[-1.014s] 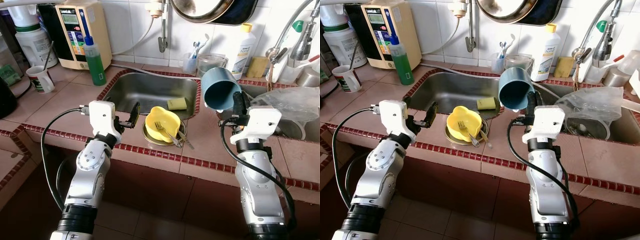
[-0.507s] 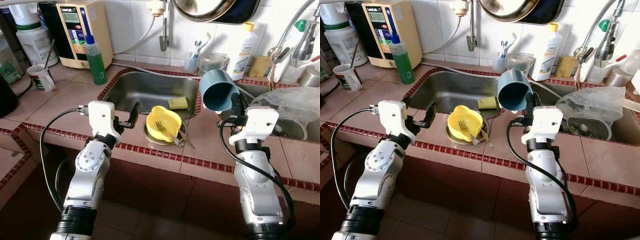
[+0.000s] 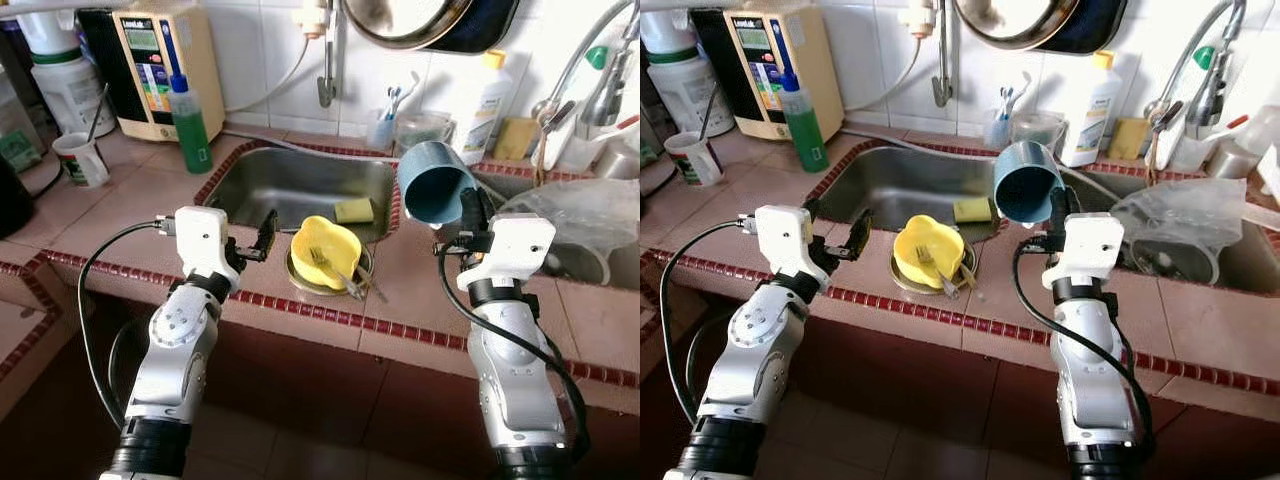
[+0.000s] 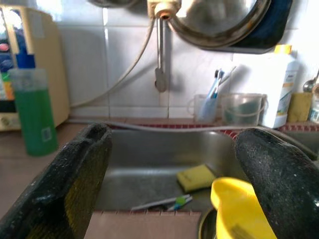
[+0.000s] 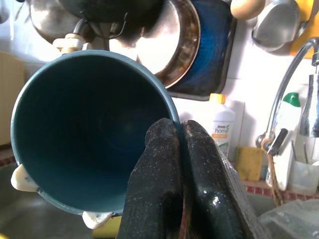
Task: Kitchen organization
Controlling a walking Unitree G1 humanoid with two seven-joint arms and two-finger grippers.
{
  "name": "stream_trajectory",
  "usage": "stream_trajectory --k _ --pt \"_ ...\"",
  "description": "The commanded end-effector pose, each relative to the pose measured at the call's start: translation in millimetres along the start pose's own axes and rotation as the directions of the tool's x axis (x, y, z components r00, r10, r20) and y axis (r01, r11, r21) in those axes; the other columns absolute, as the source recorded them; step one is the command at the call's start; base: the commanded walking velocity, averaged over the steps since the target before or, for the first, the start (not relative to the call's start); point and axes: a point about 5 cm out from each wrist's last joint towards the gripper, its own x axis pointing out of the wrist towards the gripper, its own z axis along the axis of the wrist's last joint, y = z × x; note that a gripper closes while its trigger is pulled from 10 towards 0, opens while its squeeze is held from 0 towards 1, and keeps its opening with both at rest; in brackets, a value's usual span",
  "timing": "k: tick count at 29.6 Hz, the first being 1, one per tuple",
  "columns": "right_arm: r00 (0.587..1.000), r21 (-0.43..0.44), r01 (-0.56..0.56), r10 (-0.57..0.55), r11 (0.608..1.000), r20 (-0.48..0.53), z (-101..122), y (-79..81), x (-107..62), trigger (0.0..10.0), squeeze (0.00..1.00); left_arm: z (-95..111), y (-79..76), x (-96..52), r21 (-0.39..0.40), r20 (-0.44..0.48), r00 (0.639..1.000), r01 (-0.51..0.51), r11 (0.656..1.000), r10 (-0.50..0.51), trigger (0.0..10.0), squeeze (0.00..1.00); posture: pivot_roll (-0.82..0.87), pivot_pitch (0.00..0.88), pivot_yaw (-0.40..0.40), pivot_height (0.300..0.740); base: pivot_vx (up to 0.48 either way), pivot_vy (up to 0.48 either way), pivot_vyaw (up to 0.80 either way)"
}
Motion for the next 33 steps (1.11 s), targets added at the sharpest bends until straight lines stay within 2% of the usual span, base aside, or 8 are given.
stream_trajectory --k 1,33 --pt "1.0 0.011 -0.013 0.012 1.0 0.017 3.3 2.6 3.7 10.0 0.0 3.2 1.1 0.4 0.012 0.003 1.0 0.0 1.0 0.0 10.0 0.0 -0.08 0.013 0.027 0.74 0.319 0.0 0.0" --pt "1.0 0.012 -0.008 0.008 1.0 0.012 3.0 1.8 2.2 10.0 0.0 4.4 1.4 0.3 0.009 -0.001 1.0 0.001 1.0 -0.001 10.0 0.0 -0.08 0.028 0.028 0.74 0.322 0.0 0.0"
